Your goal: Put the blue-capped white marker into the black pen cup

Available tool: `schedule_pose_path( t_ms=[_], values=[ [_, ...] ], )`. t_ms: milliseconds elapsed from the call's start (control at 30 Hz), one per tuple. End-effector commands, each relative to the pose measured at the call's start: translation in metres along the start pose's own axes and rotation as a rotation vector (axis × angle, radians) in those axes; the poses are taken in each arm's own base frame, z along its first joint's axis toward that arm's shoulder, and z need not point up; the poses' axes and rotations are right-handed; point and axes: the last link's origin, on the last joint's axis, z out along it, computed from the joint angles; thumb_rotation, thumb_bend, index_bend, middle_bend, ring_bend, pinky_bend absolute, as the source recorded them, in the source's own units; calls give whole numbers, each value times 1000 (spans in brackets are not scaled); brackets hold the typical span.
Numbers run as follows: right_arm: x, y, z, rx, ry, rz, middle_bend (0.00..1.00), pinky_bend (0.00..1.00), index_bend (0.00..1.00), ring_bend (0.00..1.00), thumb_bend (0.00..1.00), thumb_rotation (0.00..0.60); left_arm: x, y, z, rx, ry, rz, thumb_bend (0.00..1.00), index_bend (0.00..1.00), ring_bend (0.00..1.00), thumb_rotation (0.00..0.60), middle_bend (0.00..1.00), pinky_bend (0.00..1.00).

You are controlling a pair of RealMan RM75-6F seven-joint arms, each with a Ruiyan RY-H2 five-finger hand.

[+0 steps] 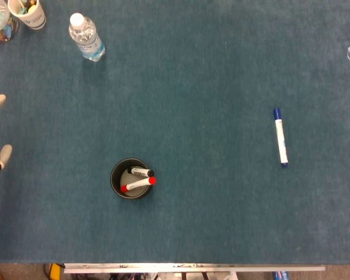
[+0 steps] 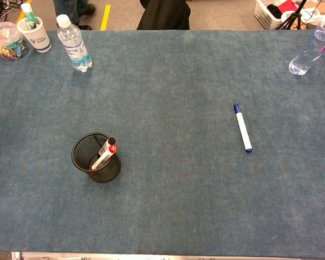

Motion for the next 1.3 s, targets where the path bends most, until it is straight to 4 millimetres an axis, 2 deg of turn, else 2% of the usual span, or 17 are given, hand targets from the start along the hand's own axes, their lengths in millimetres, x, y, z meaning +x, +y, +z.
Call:
schedule_pose_path(
  t_ms=[33, 300, 567, 833, 1100, 1300],
  values=[
    [2, 0, 2, 2, 7, -3, 325, 391, 307, 284, 180, 600, -1, 0, 1, -15, -13, 5, 263, 112, 148, 600, 176, 252],
    [12, 1, 17, 9, 48, -14, 325, 391, 307, 283, 180, 600, -2, -1, 10, -72, -59, -38, 263, 112, 148, 600, 176, 252],
    [15, 0, 21, 11, 56, -12, 325, 391, 307, 283, 180, 600, -10, -3, 20, -124, -114, -123, 263, 112, 148, 600, 176, 247],
    [17, -3, 26, 12, 64, -2, 325, 391, 307, 283, 180, 600, -21, -6, 24, -179, -243, -223, 263, 112, 147, 600, 172, 229],
    [20, -8, 31, 19, 69, -2, 325, 391, 307, 283, 181, 600, -33, -2, 23, -227, -316, -309, 143, 110, 137, 600, 163, 223],
    [23, -12, 30, 23, 78, -2, 325, 391, 307, 283, 180, 600, -40, 8, 16, -271, -405, -424, 109, 90, 120, 600, 146, 204]
  ],
)
